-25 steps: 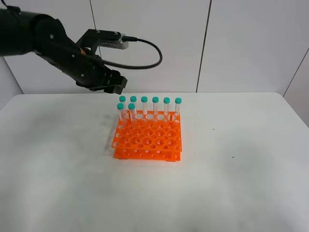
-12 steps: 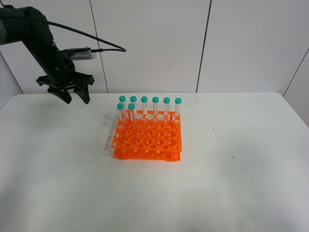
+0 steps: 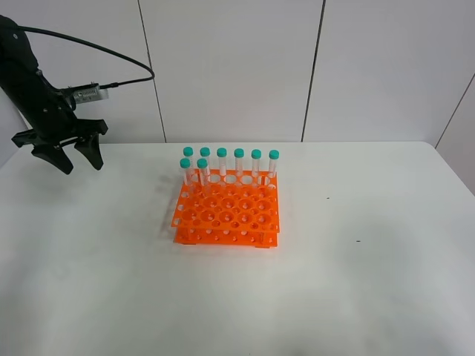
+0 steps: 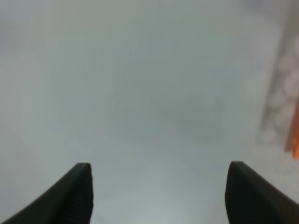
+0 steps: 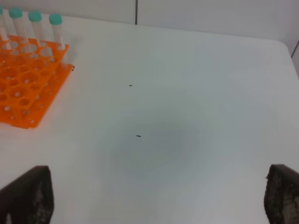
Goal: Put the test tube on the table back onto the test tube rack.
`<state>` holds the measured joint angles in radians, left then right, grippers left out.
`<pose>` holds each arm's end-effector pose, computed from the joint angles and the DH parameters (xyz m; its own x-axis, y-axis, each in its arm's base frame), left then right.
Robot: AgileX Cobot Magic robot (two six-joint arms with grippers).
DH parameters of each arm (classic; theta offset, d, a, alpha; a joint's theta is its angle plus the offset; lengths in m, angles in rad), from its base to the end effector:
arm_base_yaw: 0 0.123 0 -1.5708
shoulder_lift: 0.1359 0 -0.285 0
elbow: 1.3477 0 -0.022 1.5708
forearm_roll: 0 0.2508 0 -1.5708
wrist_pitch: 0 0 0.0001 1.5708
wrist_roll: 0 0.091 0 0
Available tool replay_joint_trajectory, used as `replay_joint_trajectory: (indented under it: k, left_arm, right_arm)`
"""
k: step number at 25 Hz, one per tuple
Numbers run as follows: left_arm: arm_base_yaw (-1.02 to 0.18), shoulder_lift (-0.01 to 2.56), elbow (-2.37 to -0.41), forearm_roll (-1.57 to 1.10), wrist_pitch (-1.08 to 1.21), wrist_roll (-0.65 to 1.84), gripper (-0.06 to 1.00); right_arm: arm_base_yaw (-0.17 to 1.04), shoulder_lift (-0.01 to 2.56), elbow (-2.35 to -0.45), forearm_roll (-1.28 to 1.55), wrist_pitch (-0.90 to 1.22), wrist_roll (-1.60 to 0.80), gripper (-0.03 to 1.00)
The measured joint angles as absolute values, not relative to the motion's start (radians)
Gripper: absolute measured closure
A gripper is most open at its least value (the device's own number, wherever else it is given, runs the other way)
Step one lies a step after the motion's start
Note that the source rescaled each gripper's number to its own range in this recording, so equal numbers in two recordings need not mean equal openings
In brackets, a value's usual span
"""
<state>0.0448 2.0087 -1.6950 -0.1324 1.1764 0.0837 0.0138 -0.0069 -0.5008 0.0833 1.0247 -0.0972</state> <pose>0.4194 0.0077 0.2385 -0.9847 -0.0118 -0.1740 0.0083 0.9934 -0.1145 -0.0048 0.0064 0.2807 -0.4104 -0.0594 -0.9100 -0.1007 0.9947 -0.0195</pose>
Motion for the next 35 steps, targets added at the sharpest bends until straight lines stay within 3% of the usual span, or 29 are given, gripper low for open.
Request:
replay_joint_trajectory:
  k: [10,25,35]
  left_arm:
    - [0.044,1.683,-1.309,-0.106,1.176,0.094,-0.02]
    - [0.044,0.735,-0.532,-0.096,1.081,0.107,-0.02]
    - [0.044,0.317,-0.498,-0.069,1.056,0.101,-0.02]
  right_arm:
    - [0.014,-0.007,-0.501,0.083,1.025,-0.097,-0.03]
    - [0.014,-0.007,-0.501,0.083,1.025,-0.097,-0.03]
    - [0.014,-0.007,-0.501,0.083,1.025,-0.097,-0.03]
